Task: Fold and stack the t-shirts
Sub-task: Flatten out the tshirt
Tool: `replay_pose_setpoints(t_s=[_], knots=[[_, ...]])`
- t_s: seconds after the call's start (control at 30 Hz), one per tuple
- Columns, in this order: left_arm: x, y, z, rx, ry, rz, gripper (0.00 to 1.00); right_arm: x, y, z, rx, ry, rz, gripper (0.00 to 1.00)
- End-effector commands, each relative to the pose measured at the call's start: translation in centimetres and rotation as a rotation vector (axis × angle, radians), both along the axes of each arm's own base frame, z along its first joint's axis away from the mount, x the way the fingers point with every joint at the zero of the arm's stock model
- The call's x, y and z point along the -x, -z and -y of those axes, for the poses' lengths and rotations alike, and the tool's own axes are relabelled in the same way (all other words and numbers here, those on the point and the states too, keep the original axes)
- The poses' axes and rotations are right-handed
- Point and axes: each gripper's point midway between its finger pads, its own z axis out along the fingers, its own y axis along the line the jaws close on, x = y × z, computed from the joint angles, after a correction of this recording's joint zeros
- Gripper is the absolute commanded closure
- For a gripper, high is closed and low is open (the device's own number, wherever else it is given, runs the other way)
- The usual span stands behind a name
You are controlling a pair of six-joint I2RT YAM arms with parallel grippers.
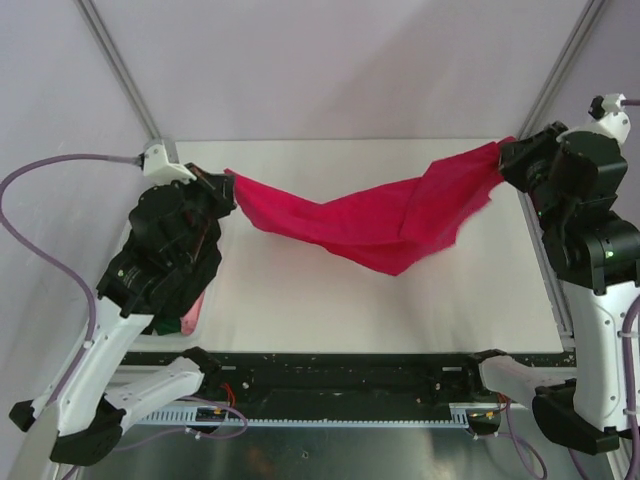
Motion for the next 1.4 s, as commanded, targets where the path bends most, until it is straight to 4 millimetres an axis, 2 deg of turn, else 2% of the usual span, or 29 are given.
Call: replay_pose_setpoints(t_s=[0.0,0.1,0.17,0.27,0.37,0.43,0.53,0.6,0.67,0.73,0.77,0.87,0.93,1.03,1.13,1.27,1.3,1.37], knots=[[-1.7,4.8,0.0,-0.068,-0.044,-0.119,1.0,-2.9,2.8,-1.0,-0.02,-0.011,-0.039,1.0],[-4.1,6.3,0.8,-0.068,-0.05,-0.158,1.0,-5.6,5.0,-1.8,-0.015,-0.023,-0.061,1.0],[-6.4,6.3,1.3,-0.057,-0.049,-0.155,1.0,-7.8,5.9,-2.2,-0.007,-0.024,-0.058,1.0],[-10.7,4.7,2.4,-0.027,-0.035,-0.124,1.0,-11.8,6.7,-2.4,0.006,-0.007,-0.03,1.0],[-15.2,1.4,3.5,0.006,-0.011,-0.066,1.0,-16.5,6.7,-1.6,-0.012,0.013,-0.001,1.0],[-17.9,-1.9,3.8,0.033,0.005,-0.004,1.0,-19.3,5.5,-0.8,-0.035,0.023,0.033,1.0],[-20.0,-8.2,3.4,0.079,0.021,0.125,1.0,-21.2,0.4,0.6,-0.053,0.038,0.133,1.0],[-19.8,-12.5,2.6,0.094,0.017,0.22,1.0,-21.2,-3.6,1.5,-0.062,0.053,0.211,1.0],[-18.9,-15.6,1.6,0.096,0.004,0.293,1.0,-20.3,-7.2,2.0,-0.073,0.056,0.28,1.0],[-17.8,-17.2,0.6,0.096,-0.006,0.33,1.0,-19.0,-9.1,2.4,-0.074,0.063,0.318,1.0],[-17.2,-17.5,0.2,0.095,-0.012,0.335,1.0,-18.5,-9.1,2.6,-0.072,0.069,0.319,1.0],[-16.7,-14.3,-0.6,0.08,-0.03,0.262,1.0,-17.0,-7.0,3.0,-0.073,0.086,0.278,1.0],[-16.3,-10.6,-0.8,0.081,-0.032,0.18,1.0,-16.3,-3.3,3.2,-0.093,0.091,0.205,1.0],[-15.2,-3.3,-0.9,0.094,-0.03,0.025,1.0,-14.8,4.8,2.9,-0.152,0.079,0.05,1.0],[-13.2,5.9,-0.6,0.116,-0.017,-0.164,1.0,-12.5,14.8,1.7,-0.24,0.051,-0.144,1.0],[-9.4,18.7,-0.4,0.13,-0.004,-0.428,1.0,-8.0,27.5,-0.2,-0.325,0.01,-0.42,0.98],[-8.3,21.6,-0.4,0.125,-0.001,-0.491,1.0,-6.8,30.1,-0.6,-0.333,0.001,-0.481,0.92],[-6.4,26.1,-0.5,0.113,0.001,-0.594,1.0,-4.3,34.4,-1.0,-0.338,-0.006,-0.593,0.72]])
